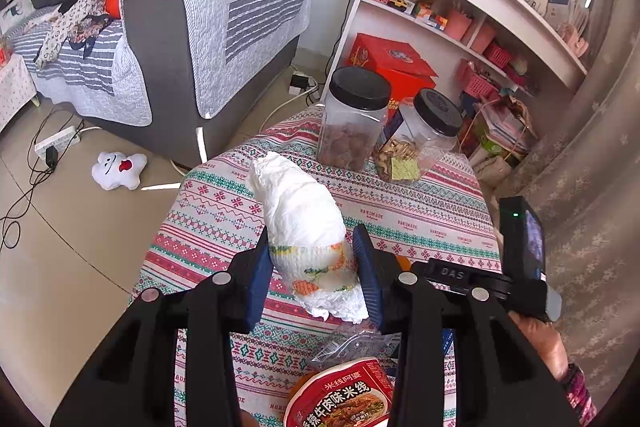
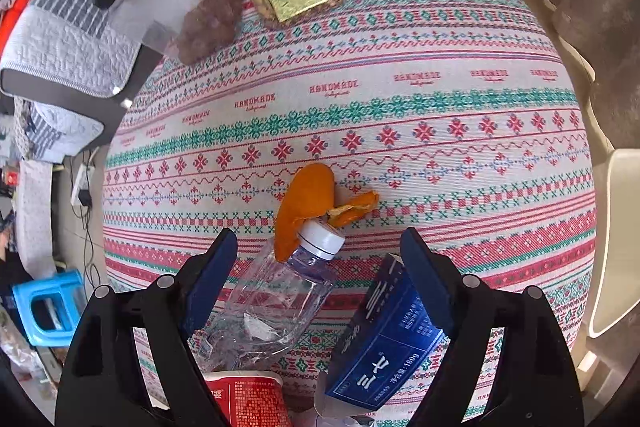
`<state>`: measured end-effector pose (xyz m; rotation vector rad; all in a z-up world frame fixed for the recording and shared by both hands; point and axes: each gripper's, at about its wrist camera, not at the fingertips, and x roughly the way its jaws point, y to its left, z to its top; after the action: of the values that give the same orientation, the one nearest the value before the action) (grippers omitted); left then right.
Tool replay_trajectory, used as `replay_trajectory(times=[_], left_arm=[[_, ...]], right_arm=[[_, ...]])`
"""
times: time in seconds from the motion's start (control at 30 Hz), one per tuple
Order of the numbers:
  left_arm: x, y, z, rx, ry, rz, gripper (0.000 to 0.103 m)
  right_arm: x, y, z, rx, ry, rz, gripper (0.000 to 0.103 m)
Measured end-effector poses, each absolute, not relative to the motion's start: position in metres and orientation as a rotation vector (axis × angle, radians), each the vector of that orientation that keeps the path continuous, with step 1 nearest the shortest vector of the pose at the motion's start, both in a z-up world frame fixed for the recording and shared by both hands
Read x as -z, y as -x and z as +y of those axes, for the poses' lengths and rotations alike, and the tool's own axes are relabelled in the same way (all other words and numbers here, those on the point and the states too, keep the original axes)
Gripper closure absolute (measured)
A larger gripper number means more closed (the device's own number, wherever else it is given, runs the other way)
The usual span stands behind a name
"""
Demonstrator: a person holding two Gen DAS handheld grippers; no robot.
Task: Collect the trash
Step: 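Grasp the orange peel with the right tool and lift it while the left tool holds the tissue, then carry the orange peel to the white bin and open the right tool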
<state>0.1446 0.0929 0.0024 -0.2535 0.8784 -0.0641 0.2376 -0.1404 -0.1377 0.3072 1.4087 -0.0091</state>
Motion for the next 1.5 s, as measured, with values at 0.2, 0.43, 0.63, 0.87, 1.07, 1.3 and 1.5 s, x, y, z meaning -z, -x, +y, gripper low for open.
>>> replay_trajectory(times=[0.2,0.43,0.63,0.87,1.07,1.3,1.5], left_arm=[[-0.001,-0.146,0.101,0.06,0.259,0.89,0.064],[0.008,-0.15,0.111,0.033,0.273,0.913,0.064],[0.012,-0.152,0.114,0.026,0.294,0.92,0.064],[0.009,-0.149,0.109,0.04,0.3,0.89,0.064],[0.003,-0.144,0.106,0.057,0.307,0.848,0.064],[-0.01,-0.131,0.089,0.099,0.285,0.756,0.064],[-0.028,-0.116,0.067,0.115,0.229,0.634,0.063]], right_arm=[[0.17,-0.256,-0.126,-0.002,-0.278,1.507,0.043],[0.173,-0.262,-0.142,-0.005,-0.382,1.467,0.09],[0.126,-0.246,-0.154,-0.051,-0.453,1.274,0.091],[0.056,-0.199,-0.148,-0.128,-0.414,0.989,0.091],[0.009,-0.16,-0.135,-0.096,-0.317,0.768,0.091],[-0.022,-0.125,-0.143,-0.009,-0.272,0.598,0.091],[-0.033,-0.096,-0.155,0.124,-0.215,0.473,0.091]])
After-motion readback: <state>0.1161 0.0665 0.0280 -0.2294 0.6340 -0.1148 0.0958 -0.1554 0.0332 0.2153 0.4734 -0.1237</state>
